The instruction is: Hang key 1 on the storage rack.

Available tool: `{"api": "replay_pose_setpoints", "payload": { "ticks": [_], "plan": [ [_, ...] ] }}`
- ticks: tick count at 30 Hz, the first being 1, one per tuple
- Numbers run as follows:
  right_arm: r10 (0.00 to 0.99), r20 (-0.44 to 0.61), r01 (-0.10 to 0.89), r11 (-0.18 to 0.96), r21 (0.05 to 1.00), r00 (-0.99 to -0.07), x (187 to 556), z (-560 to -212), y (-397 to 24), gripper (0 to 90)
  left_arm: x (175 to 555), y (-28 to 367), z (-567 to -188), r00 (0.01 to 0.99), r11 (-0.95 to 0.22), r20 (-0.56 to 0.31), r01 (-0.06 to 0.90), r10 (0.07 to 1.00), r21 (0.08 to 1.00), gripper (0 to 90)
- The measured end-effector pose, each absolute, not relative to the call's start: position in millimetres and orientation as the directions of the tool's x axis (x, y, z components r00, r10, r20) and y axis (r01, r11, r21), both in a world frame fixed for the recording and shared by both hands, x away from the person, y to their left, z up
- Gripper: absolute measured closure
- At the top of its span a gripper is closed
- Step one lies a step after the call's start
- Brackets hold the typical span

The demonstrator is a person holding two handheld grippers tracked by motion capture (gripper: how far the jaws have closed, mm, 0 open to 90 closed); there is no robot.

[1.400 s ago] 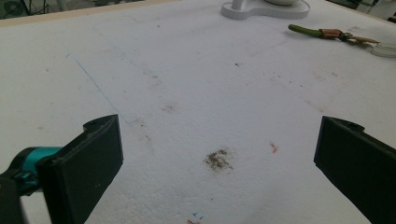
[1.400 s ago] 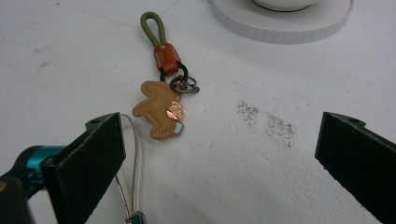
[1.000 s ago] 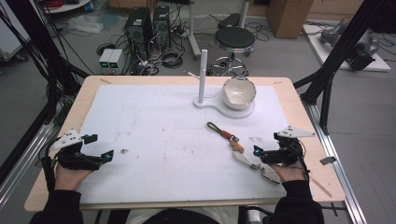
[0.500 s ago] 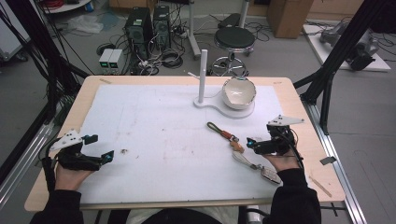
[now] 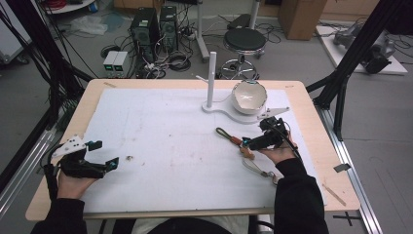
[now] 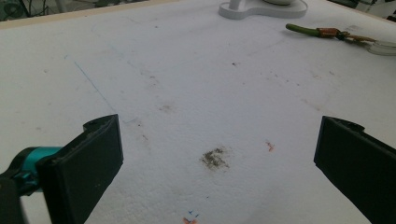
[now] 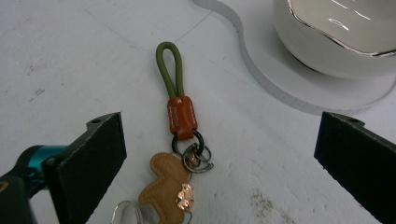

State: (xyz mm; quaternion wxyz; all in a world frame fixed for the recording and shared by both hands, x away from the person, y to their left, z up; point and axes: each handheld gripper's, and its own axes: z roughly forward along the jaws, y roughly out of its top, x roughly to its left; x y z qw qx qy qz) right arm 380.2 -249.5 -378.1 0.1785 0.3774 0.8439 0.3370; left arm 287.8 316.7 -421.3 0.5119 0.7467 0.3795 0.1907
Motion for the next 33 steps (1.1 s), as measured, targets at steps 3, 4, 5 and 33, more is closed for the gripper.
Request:
{"api": "replay_pose_setpoints", "payload": {
  "ticks": [3, 4, 5, 33],
  "plan": [
    [0.745, -0.060, 0.512, 0.512, 0.690, -0.664, 385.5, -377.0, -242.8, 3.5, 288.2, 316.9, -421.5, 0.641, -0.189, -0.106, 0.374, 0.760, 0.908, 1.7],
    [0.737, -0.053, 0.511, 0.516, 0.687, -0.673, 387.7, -376.5, -240.3, 4.6, 288.2, 316.9, -421.5, 0.642, -0.189, -0.106, 0.374, 0.760, 0.908, 1.7],
    [0.733, -0.055, 0.511, 0.523, 0.682, -0.677, 389.9, -376.5, -237.5, 4.6, 288.1, 316.8, -421.4, 0.641, -0.188, -0.106, 0.373, 0.760, 0.909, 1.7],
    [0.697, 0.011, 0.604, 0.613, 0.509, -0.717, 434.8, -417.0, -212.7, 36.0, 288.9, 316.3, -422.0, 0.647, -0.188, -0.109, 0.372, 0.754, 0.909, 1.7]
  ]
}}
